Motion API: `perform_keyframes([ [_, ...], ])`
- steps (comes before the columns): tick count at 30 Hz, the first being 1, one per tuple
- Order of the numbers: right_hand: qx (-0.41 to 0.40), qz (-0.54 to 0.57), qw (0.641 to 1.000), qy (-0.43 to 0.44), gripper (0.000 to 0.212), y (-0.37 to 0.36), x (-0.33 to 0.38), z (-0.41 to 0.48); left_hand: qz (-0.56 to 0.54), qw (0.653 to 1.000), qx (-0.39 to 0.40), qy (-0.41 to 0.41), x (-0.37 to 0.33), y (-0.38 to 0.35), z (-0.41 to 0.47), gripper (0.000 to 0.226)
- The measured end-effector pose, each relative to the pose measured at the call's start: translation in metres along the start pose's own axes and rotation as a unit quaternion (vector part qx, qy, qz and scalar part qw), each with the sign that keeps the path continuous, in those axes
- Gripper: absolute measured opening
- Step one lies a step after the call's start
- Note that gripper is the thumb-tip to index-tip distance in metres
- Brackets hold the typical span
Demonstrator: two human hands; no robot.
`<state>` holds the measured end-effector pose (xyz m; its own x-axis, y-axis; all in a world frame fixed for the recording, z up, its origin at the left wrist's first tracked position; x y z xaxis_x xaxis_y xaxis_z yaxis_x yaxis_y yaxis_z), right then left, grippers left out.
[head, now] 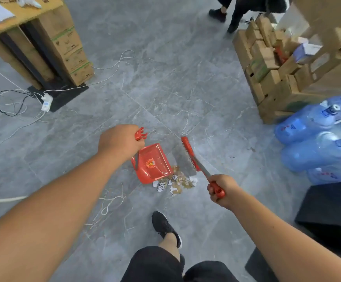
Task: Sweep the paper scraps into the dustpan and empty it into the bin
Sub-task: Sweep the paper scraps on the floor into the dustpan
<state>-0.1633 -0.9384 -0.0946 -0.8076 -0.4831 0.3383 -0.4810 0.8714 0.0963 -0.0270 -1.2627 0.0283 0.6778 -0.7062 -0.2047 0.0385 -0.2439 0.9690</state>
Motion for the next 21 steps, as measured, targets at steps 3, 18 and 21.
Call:
perform_keyframes([
  [3,-0.008,0.02,1.0,0.004,0.005,0.02,-0.035,-0.003,0.008,1.0,-0.009,-0.016,0.008,-0.002,-0.029,0.02],
  [18,-0.08,0.148,0.986,-0.014,0.016,0.028,-0.167,-0.009,0.068,0.989,0.049,-0.126,0.033,-0.051,-0.121,0.023],
  [21,-0.088,0.177,0.98,-0.01,0.018,0.013,-0.171,-0.003,0.068,0.985,0.056,-0.149,0.036,-0.058,-0.115,0.023],
])
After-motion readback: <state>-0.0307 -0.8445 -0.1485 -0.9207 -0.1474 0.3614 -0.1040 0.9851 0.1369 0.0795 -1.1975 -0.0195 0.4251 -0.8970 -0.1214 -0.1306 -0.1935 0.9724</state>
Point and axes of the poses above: each hand's wrist, its own z-axis towards the middle knuckle, its own y-axis out of the back of the hand, x = y × z, the point moved 7 cm from there along z, towards the middle knuckle, and after that the axes turned 3 degrees about -y, right-handed, at the moved point
